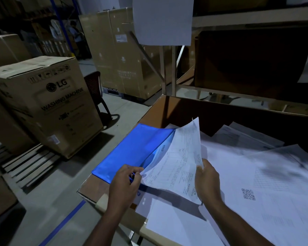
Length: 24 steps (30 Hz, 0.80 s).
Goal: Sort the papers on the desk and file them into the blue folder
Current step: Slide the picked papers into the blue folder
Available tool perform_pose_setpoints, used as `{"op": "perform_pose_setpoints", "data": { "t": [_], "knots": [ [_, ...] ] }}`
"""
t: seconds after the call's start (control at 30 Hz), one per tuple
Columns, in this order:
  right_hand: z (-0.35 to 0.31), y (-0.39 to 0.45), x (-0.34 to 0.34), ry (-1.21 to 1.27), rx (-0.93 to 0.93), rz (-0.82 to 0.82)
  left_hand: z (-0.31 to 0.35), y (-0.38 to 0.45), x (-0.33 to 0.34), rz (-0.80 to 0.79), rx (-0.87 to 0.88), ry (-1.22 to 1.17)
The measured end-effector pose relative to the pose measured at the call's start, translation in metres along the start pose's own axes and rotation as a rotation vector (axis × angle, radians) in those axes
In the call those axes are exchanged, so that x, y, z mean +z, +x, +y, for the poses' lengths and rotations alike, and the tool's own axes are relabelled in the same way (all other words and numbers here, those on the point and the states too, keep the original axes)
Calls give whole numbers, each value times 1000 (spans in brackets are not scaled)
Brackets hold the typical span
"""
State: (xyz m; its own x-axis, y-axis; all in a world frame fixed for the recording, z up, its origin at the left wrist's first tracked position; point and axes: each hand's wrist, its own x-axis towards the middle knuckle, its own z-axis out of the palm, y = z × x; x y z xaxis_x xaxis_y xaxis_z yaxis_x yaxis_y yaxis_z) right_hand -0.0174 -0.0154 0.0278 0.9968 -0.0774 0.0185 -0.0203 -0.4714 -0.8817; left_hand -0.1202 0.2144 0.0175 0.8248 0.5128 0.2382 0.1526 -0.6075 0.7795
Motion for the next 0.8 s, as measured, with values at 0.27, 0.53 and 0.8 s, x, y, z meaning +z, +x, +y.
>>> {"op": "perform_pose_setpoints", "data": {
  "t": [0.27,0.53,0.8],
  "knots": [
    [-5,10,1,331,279,-67,-6,1,3,-53,74,214],
    [-8,-8,9,473,382,-87,5,-3,7,-80,62,86],
    [-12,-10,23,487,386,-291,12,-2,17,-204,-27,-131]
  ]
}}
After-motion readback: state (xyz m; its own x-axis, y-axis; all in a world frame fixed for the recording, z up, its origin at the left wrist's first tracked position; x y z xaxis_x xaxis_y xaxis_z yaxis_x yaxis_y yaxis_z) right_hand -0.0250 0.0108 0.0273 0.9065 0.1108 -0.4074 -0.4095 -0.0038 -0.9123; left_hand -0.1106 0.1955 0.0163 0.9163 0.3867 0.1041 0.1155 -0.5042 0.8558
